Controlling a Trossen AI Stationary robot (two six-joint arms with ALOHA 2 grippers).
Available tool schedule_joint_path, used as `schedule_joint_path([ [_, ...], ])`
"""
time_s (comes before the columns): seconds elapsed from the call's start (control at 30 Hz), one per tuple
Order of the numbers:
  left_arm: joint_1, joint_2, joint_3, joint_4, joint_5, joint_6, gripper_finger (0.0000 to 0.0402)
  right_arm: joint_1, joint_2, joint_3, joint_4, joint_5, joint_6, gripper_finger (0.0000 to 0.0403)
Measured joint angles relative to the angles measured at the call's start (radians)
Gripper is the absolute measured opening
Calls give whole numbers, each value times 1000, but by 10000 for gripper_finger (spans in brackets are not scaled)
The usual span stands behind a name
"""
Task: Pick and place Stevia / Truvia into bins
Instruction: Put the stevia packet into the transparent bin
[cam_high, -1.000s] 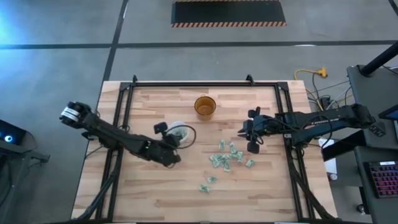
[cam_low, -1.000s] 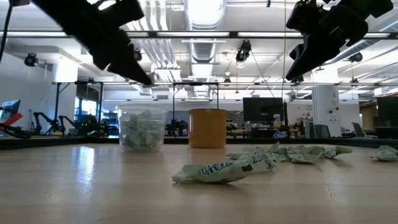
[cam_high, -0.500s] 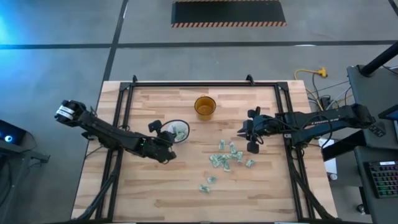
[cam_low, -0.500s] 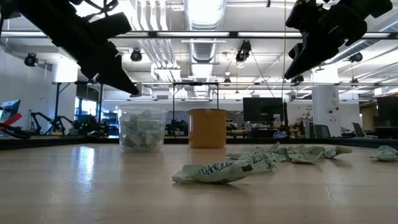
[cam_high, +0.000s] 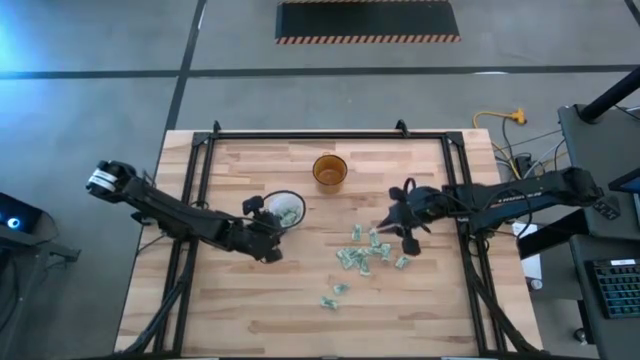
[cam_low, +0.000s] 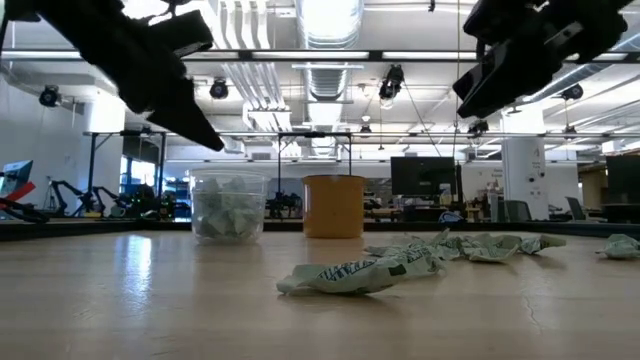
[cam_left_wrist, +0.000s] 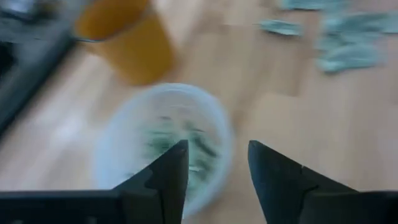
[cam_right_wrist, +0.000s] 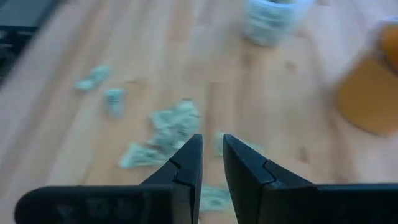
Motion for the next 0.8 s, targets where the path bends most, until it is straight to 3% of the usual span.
schedule_joint_path([
  [0.07, -6, -8, 6, 14, 88, -2, 154, 0, 6, -31, 42, -38, -3, 54],
  [0.17, -42, -7, 5, 30, 141, -19, 155, 0, 32, -70, 103, -42, -32, 54],
  [0.47, -156, 25, 5, 80, 145, -15, 155, -12, 216, -118, 411, -43, -159, 54],
  [0.7, -205, 35, 4, 82, 148, -14, 155, -97, 413, -59, 417, -51, -127, 54],
  [0.8, -214, 35, 4, 82, 148, -15, 155, -132, 477, -24, 396, -102, -123, 54],
])
